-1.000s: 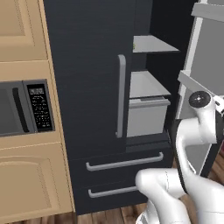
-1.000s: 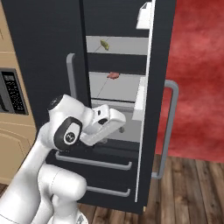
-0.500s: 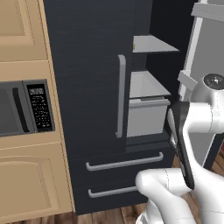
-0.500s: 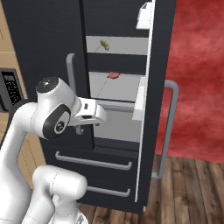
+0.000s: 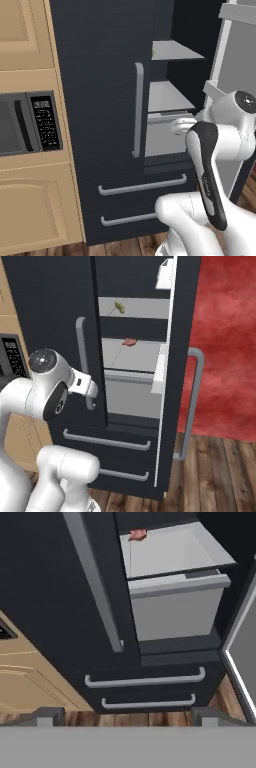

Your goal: Retrieve the butter from the fridge and place it on a plate on the dining table. Then retrieve the butter knife by the fridge and place it near the plate.

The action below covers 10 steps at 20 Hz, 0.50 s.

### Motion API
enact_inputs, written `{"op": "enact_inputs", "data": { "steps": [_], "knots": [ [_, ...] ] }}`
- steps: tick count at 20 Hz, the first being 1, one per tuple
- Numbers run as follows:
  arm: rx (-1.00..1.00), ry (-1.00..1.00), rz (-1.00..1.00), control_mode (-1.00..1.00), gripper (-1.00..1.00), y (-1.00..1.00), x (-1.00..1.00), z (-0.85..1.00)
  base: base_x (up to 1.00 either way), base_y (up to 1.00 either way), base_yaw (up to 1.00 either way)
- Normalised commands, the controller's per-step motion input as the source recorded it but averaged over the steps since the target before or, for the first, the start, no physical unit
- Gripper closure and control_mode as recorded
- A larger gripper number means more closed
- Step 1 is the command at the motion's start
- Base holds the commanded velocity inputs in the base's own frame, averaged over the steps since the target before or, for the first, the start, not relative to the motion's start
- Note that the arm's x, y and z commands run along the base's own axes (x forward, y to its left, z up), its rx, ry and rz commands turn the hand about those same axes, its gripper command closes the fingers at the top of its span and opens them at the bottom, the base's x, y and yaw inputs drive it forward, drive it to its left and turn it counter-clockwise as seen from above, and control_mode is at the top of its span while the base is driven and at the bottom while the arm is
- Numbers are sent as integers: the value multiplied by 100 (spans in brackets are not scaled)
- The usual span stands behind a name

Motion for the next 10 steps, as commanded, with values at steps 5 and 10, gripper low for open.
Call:
{"op": "enact_inputs", "data": {
  "steps": [5,10],
  "knots": [
    [-33,-5,0,-100,-100,62,0,29,0,0,0],
    [-9,-7,-1,-100,-100,20,-4,6,0,0,0]
  ]
}}
